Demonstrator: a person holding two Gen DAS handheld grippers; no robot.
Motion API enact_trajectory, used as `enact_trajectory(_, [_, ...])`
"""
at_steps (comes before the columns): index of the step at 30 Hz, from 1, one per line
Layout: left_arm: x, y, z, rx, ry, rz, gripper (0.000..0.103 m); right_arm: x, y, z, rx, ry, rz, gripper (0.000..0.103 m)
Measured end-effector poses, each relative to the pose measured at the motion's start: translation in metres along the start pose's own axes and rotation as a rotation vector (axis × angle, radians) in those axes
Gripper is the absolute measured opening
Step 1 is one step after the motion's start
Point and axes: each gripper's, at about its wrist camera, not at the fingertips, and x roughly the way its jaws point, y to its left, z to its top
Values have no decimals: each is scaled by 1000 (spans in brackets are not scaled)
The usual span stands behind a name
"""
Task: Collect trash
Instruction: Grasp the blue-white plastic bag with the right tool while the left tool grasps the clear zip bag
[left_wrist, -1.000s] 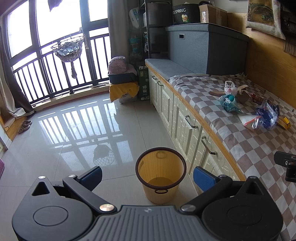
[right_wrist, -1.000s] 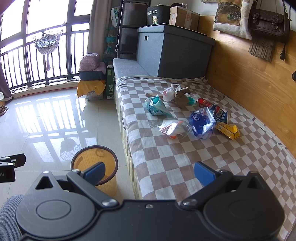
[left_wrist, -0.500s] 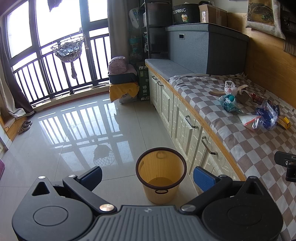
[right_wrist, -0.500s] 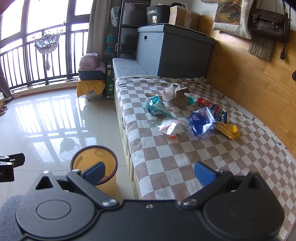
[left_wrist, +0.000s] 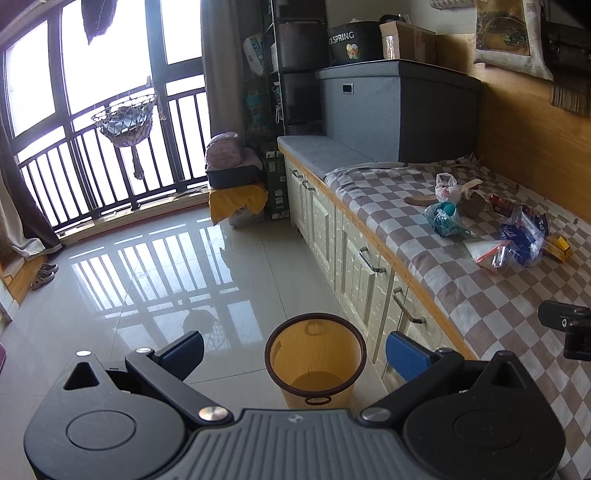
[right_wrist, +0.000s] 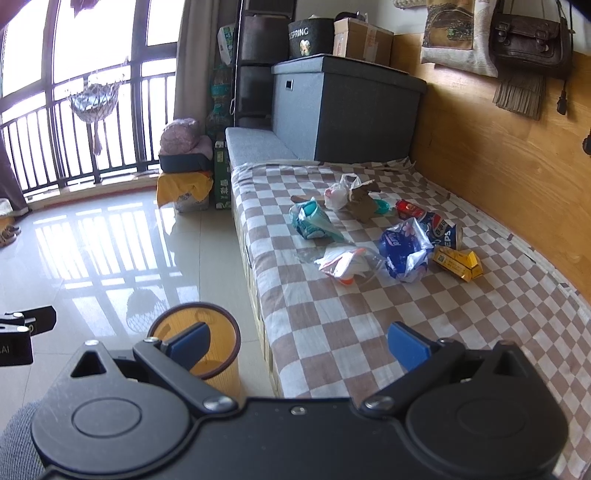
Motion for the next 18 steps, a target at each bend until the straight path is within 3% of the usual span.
enact_trajectory(12, [14, -38, 34, 56, -89, -60, 103, 11, -46, 18, 64, -104, -85, 103])
enact_trajectory(18, [31, -71, 55, 90, -102, -118, 103, 32, -92, 32, 125, -136, -102, 103])
